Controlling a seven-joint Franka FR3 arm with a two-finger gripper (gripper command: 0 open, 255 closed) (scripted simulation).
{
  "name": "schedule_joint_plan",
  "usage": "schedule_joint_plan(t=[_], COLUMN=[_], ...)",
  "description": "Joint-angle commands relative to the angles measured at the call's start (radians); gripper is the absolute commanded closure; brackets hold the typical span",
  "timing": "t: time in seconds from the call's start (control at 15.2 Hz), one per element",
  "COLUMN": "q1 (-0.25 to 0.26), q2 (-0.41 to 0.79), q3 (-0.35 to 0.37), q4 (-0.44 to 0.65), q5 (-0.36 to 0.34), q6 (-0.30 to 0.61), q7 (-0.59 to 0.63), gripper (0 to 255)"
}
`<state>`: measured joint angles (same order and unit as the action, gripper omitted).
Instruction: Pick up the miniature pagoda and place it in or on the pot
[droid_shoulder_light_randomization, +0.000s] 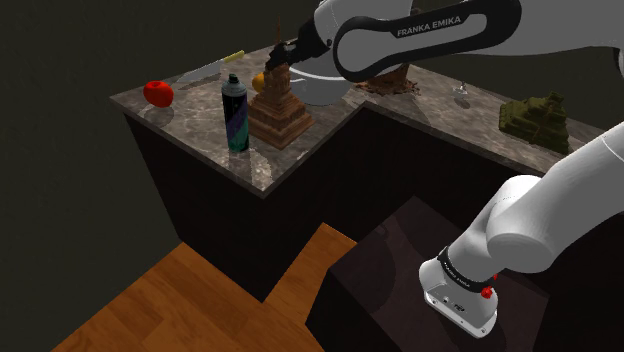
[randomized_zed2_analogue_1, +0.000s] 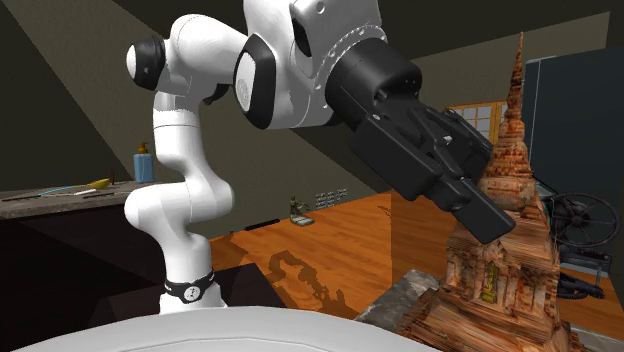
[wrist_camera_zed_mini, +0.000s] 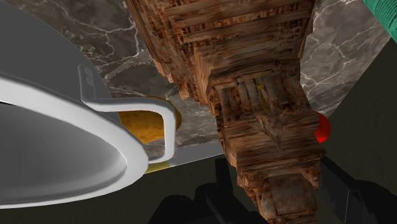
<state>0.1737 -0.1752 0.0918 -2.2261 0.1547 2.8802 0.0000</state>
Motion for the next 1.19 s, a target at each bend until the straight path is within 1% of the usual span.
schedule_joint_plan(t=[0.0, 0.2, 1.12], q1=[0.000, 0.000, -0.016], q2=[0.000, 0.000, -0.040], q3=[0.000, 0.000, 0.004], q4=[0.000, 0.000, 0.148], q5=[0.000, 0.000, -0.033], q6=[0.000, 0.000, -0.188], q7=[0.000, 0.000, 0.034], gripper=[255, 255, 255])
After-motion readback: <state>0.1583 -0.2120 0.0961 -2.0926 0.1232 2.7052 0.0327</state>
